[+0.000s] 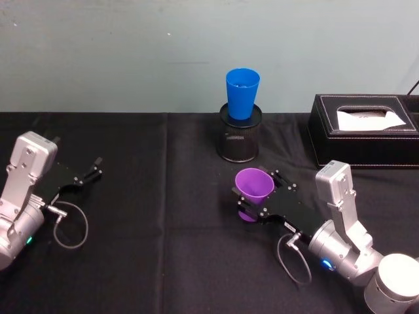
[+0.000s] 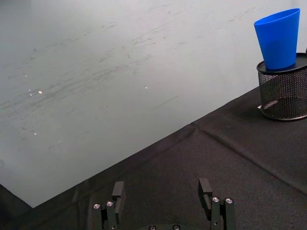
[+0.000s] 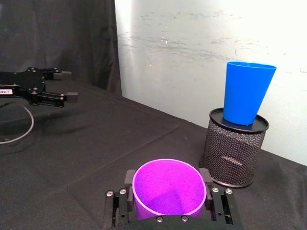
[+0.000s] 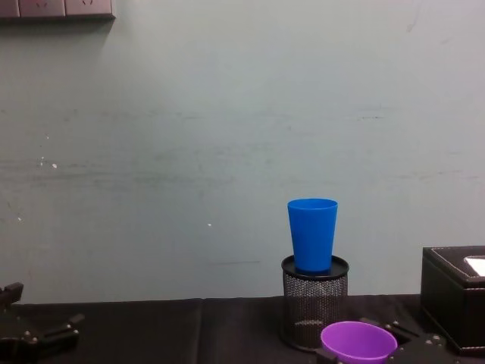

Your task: Pick up one cup with a gripper and tap it against the other cup.

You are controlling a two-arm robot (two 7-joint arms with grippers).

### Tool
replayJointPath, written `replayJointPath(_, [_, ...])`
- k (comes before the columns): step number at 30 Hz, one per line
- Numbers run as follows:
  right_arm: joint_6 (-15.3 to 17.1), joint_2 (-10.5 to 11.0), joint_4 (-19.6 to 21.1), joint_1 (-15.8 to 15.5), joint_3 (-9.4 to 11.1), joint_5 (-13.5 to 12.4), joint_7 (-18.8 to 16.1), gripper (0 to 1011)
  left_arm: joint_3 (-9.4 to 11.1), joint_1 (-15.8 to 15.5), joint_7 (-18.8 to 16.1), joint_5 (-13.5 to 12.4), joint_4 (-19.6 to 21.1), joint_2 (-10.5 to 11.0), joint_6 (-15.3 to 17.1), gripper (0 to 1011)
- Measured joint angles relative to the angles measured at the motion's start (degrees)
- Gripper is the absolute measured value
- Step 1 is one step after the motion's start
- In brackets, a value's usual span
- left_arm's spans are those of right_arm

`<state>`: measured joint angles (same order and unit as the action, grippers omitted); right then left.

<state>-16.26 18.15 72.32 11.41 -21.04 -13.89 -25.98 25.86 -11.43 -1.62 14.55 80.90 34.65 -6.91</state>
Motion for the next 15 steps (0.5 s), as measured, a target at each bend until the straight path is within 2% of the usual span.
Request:
replayJointPath(9, [0.0,0.1,0.1,0.0,-0.1,0.0,0.0,1004,0.0,0.0,0.0,0.0,0.0,0.0,0.0,1000])
replayJointPath(13, [0.1,0.1,0.4,0.0,-0.1,0.0,0.0,1004,0.0,0.0,0.0,0.0,0.0,0.0,0.0,1000])
replayJointPath(15, [0.3,0.2,2.4,-0.1,0.5,0.0,0.2,1004,0.0,0.0,0.0,0.0,0.0,0.0,0.0,1000])
